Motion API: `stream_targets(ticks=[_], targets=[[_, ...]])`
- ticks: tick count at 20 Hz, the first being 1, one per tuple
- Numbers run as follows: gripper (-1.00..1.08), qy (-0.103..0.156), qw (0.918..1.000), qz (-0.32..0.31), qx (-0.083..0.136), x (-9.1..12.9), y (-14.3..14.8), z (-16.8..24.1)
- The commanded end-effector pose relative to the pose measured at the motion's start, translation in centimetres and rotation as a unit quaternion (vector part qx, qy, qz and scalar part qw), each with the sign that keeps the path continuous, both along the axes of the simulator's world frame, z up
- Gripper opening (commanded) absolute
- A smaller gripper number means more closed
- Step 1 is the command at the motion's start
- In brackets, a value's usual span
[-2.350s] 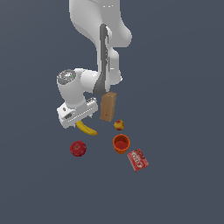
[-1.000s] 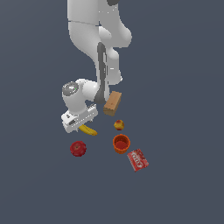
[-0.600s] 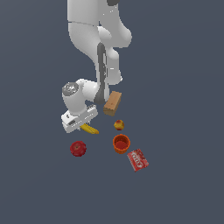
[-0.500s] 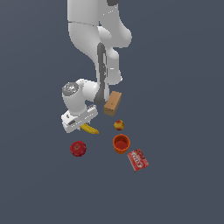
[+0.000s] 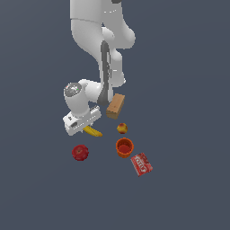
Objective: Pick up a designated object from a clutter of objects.
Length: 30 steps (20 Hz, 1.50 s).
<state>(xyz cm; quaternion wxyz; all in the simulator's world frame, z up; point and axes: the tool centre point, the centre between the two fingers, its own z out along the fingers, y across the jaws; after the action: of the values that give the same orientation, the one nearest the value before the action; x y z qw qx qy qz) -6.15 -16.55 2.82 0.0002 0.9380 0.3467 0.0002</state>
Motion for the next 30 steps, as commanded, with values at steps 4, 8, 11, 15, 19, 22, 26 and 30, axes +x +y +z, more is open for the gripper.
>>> stream_targets(ticks=[4,8,11,15,19,22,26,30], targets=[[-1.00,-0.001,1.0000,0.000,0.000,-0.2,0.9,2.1],[-1.00,-0.001,1.0000,0.000,0.000,-0.6,1.9,4.4],[-1.00,-0.001,1.0000,0.000,0.000,-1.0,2.9,6.6],[-1.00,-0.001,1.0000,0.000,0.000,-1.5,4.3,9.8],[-1.00,0.000,1.0000,0.000,-0.001,-2.0,5.8,13.2],[-1.00,0.000,1.0000,0.000,-0.001,-2.3,7.0,15.9],[-1.00,0.000,1.0000,0.000,-0.002,-2.9,8.6,19.7],[-1.00,0.000,1.0000,0.000,-0.002,-3.3,10.2,23.4]])
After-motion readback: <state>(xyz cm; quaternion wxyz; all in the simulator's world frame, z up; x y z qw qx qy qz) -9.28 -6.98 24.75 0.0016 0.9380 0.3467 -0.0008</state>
